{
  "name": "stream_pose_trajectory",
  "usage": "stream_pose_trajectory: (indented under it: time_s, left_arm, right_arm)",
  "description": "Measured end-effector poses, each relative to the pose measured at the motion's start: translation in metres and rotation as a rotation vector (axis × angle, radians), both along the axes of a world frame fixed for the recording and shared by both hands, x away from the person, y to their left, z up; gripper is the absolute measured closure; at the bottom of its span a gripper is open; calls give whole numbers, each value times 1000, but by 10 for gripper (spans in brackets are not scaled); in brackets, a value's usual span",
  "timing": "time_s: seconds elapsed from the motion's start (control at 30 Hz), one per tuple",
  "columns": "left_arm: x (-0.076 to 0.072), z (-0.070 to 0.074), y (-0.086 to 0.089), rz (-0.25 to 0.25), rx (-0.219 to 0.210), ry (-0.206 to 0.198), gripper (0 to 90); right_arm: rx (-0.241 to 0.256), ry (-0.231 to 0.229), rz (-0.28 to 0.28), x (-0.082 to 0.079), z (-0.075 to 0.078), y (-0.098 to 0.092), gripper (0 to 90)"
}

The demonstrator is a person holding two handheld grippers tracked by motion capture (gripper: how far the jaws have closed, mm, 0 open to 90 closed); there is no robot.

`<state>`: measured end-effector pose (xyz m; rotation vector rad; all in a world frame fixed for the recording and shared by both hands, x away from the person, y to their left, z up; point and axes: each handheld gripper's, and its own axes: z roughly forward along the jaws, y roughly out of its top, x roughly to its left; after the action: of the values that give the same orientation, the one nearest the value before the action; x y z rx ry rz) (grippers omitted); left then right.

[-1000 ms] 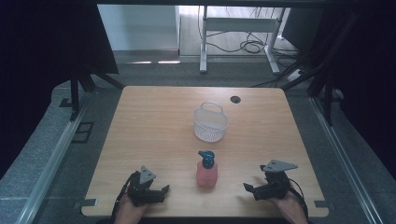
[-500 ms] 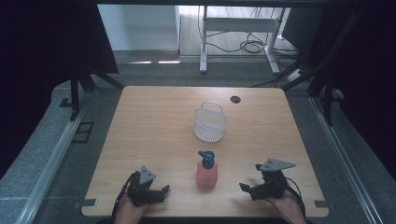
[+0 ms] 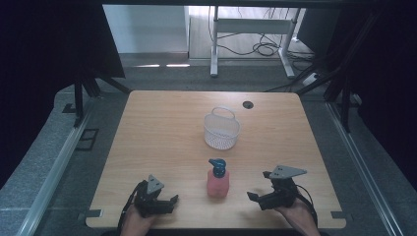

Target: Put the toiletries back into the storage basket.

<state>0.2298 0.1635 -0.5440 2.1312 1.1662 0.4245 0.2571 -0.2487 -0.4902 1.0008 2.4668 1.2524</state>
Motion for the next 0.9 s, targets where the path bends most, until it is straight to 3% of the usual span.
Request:
stream_pose_trajectory:
  time_s: [0.9]
  left_arm:
    - [0, 0, 0, 3, -3, -1, 104]
  right_arm:
    - [48, -13, 125, 8, 20, 35, 63]
